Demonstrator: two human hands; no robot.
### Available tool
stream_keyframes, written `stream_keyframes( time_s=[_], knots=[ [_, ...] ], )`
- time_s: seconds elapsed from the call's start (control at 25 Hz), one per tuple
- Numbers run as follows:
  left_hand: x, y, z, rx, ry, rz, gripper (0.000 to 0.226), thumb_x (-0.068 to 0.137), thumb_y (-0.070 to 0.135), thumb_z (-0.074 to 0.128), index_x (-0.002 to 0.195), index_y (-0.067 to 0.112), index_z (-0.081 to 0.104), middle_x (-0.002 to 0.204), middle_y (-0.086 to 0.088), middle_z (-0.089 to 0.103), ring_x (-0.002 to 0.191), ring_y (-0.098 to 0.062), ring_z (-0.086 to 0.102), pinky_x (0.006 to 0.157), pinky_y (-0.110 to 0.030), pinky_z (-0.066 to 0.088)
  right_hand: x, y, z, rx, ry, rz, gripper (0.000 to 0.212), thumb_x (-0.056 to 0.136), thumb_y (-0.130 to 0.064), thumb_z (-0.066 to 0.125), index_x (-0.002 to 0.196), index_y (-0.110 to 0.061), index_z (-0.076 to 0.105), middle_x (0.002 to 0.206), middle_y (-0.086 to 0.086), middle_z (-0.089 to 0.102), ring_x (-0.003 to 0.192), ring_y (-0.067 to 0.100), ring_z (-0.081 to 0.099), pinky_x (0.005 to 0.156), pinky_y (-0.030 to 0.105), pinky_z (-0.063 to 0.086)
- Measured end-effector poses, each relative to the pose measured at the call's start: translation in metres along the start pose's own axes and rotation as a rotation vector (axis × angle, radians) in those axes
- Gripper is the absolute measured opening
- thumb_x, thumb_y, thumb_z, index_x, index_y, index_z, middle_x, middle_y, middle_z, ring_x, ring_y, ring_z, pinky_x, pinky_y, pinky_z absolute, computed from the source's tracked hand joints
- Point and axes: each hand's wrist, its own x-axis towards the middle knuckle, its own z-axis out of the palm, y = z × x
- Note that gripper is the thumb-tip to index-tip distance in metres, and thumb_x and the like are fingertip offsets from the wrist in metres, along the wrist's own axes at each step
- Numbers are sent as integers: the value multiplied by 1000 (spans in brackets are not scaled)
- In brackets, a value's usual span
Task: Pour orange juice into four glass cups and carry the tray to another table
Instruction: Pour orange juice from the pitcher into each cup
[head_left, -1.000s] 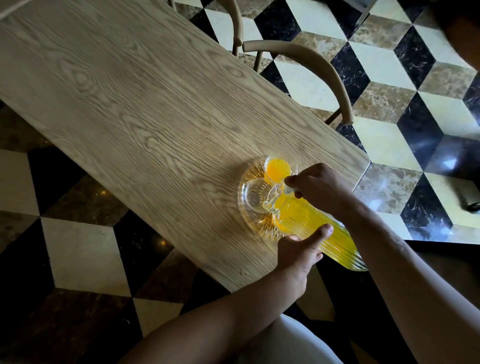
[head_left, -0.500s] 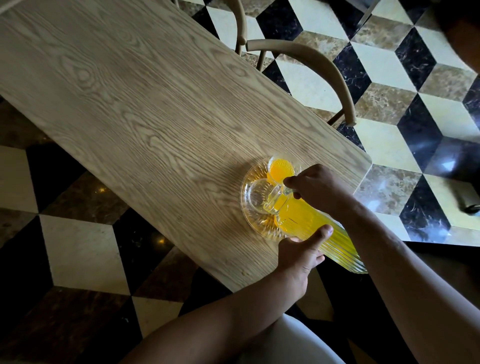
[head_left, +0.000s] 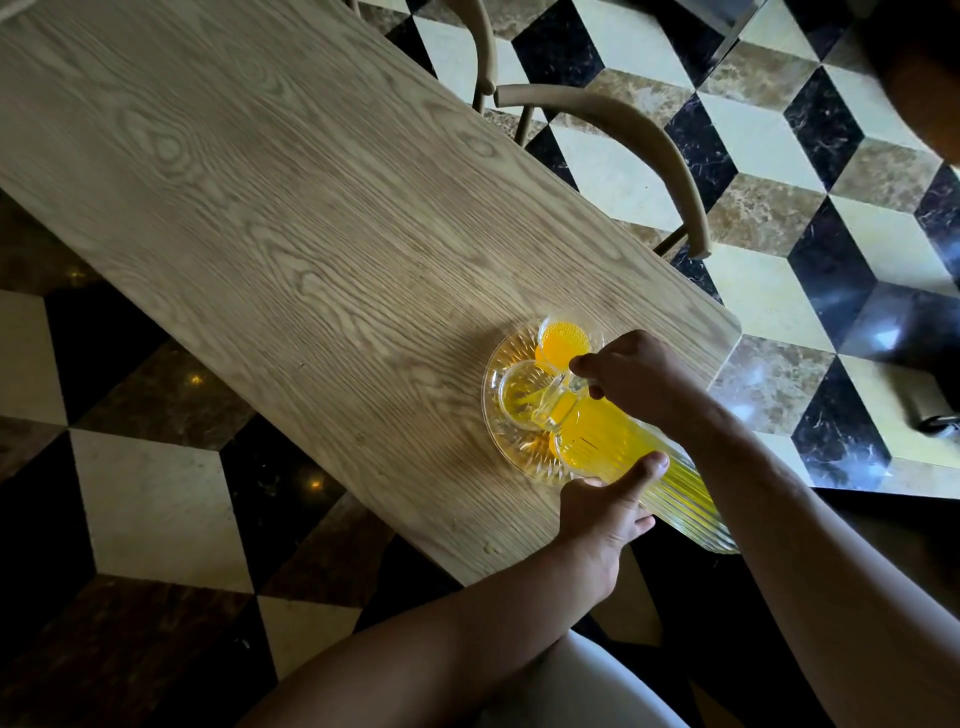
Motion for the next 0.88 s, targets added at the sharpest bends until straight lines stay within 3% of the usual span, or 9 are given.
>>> stream_keyframes(
  time_s=[0.36, 0.48, 0.64, 0.72, 0.88],
  knots=[
    [-11, 5, 3, 12, -13, -44, 96, 29, 52, 98, 102, 0, 63, 72, -5, 49, 72, -18, 63, 82, -36, 66, -1, -2, 0, -40, 11, 27, 40, 90, -34, 68, 54, -16, 65, 31, -12, 51, 46, 10, 49, 51, 24, 32],
    [-19, 9, 3, 0, 10, -29, 125, 18, 58, 100, 119, -9, 66, 74, -5, 51, 72, -17, 66, 71, -30, 65, -1, -3, 0, -38, 13, 25, 40, 89, -35, 69, 54, -17, 66, 32, -13, 52, 47, 10, 50, 52, 25, 33],
    [-24, 11, 2, -1, 19, -12, 149, -4, 68, 91, 121, -7, 66, 81, -7, 55, 76, -20, 70, 64, -27, 63, -1, -5, 0, -39, 12, 34, 39, 89, -35, 69, 54, -17, 66, 32, -13, 52, 48, 11, 52, 53, 25, 34],
    [-24, 13, 2, 7, 12, -16, 144, -7, 69, 91, 117, -3, 69, 82, -6, 56, 78, -21, 70, 65, -27, 63, -1, -6, 0, -44, 18, 32, 39, 89, -35, 69, 54, -18, 66, 33, -14, 53, 49, 10, 53, 53, 25, 35],
    [-24, 13, 5, 6, -22, -28, 113, -5, 68, 92, 91, 12, 73, 86, -4, 65, 82, -21, 71, 69, -29, 64, -1, -9, -1, -72, 19, 27, 39, 89, -36, 68, 55, -19, 66, 33, -15, 53, 51, 10, 53, 54, 26, 35]
  ],
)
